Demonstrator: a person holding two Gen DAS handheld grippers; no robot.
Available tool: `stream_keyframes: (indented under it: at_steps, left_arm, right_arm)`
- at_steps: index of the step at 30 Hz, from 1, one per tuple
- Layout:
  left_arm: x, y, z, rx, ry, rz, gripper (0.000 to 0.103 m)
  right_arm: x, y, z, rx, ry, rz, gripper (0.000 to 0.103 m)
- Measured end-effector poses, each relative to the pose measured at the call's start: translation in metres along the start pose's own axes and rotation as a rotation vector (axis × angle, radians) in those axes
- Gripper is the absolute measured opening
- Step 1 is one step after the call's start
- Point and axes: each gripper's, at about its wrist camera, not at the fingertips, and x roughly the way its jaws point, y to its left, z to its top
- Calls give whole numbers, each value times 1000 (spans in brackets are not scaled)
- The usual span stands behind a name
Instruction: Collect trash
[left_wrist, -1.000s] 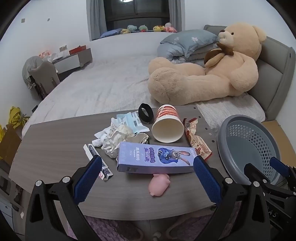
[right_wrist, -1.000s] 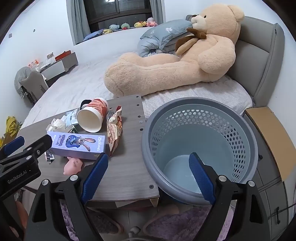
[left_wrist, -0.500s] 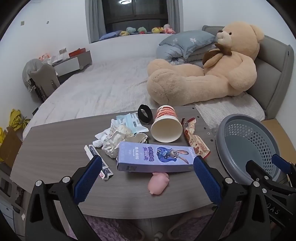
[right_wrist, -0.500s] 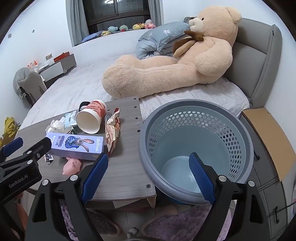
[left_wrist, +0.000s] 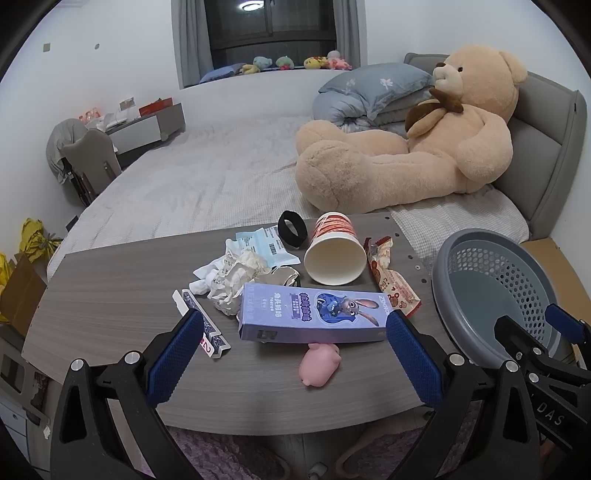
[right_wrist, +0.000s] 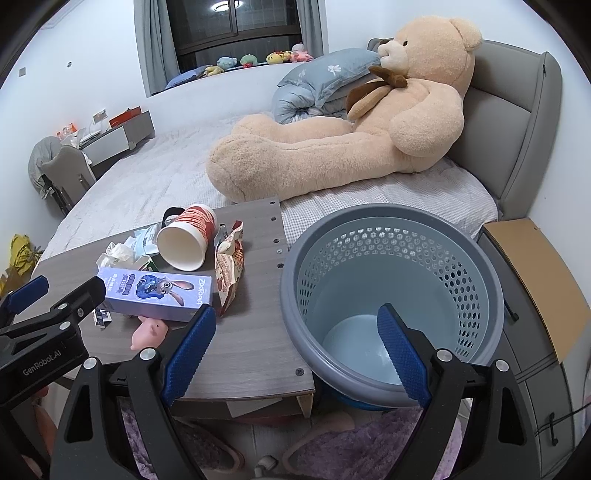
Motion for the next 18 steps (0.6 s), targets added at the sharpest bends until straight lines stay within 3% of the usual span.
stream_keyframes:
  at_steps: [18]
  left_arm:
    - [-2,1,-1,0,-12,2,97]
  right_arm:
    - [-2,2,-4,-2,-7,0,85]
